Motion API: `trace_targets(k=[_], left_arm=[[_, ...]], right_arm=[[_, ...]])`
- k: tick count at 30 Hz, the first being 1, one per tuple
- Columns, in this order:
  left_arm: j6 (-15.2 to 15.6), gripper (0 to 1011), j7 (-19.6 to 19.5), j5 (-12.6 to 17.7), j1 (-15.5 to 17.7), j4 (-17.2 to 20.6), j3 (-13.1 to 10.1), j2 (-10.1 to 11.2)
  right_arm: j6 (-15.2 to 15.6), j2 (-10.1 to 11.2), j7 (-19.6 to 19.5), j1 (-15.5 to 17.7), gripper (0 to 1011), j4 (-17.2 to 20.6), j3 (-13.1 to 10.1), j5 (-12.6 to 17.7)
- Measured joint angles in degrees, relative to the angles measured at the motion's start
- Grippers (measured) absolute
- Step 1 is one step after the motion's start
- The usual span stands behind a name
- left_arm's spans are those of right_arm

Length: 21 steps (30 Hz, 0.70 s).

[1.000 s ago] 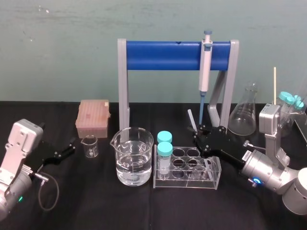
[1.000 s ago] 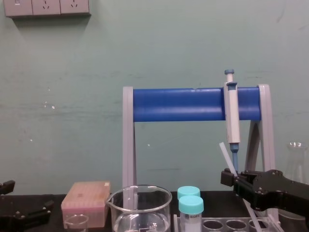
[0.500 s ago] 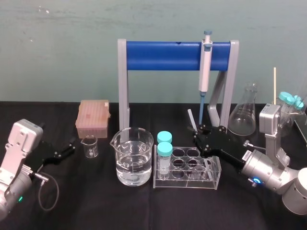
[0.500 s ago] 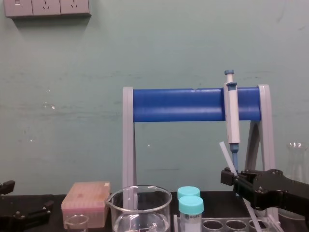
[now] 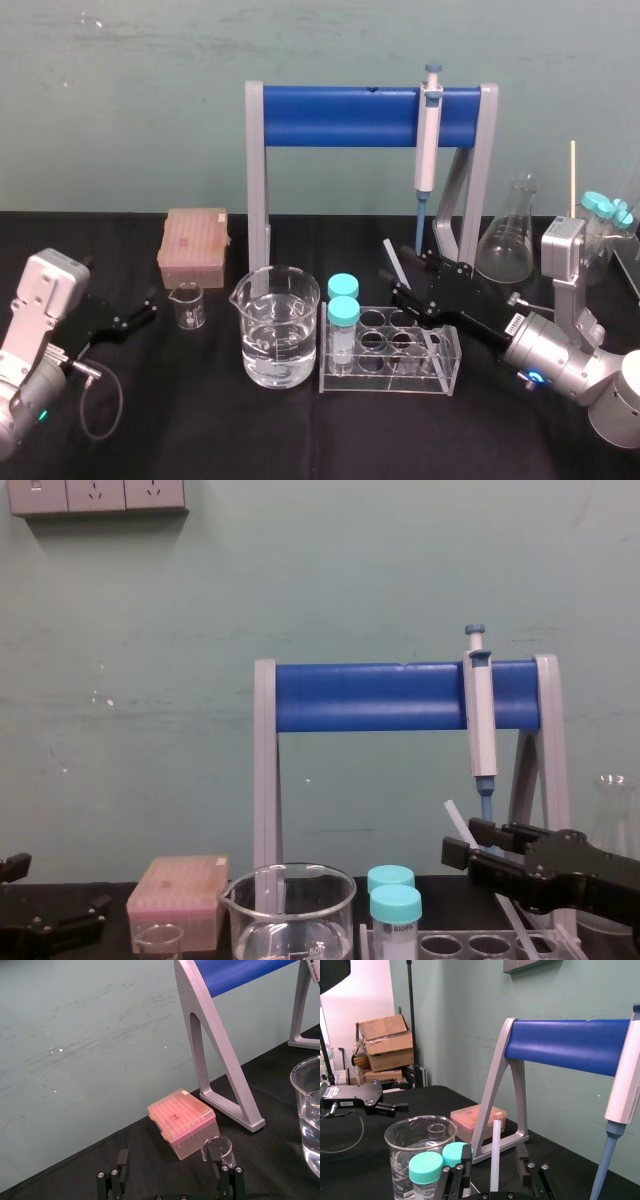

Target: Pick up the stirring rod with one hand, then place it down.

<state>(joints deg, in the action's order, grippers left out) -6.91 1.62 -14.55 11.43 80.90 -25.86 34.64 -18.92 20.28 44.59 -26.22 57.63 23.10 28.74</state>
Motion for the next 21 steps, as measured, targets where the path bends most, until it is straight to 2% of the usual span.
trace_targets(k=[3,4,10,11,14,15,21], left_arm=[[0.0,1000,0.0,0.0,0.0,0.0,0.0,0.0],[0.0,1000,0.0,0.0,0.0,0.0,0.0,0.0],[0.0,1000,0.0,0.0,0.0,0.0,0.0,0.0],[0.0,1000,0.0,0.0,0.0,0.0,0.0,0.0],[0.0,1000,0.0,0.0,0.0,0.0,0.0,0.0],[0.0,1000,0.0,0.0,0.0,0.0,0.0,0.0],[0.0,1000,0.0,0.0,0.0,0.0,0.0,0.0]], right_arm=[[0.0,0.0,0.0,0.0,622,0.0,0.0,0.0],[0.0,0.0,0.0,0.0,682,0.0,0.0,0.0],[0.0,0.0,0.0,0.0,835,0.0,0.0,0.0],[0.0,0.0,0.0,0.0,887,0.0,0.0,0.0],[0.0,0.0,0.0,0.0,934,0.0,0.0,0.1],[0.0,0.0,0.0,0.0,980,0.0,0.0,0.1],[-2.4,0.2,-2.3,0.6,1000,2.0,-0.6,-1.5]])
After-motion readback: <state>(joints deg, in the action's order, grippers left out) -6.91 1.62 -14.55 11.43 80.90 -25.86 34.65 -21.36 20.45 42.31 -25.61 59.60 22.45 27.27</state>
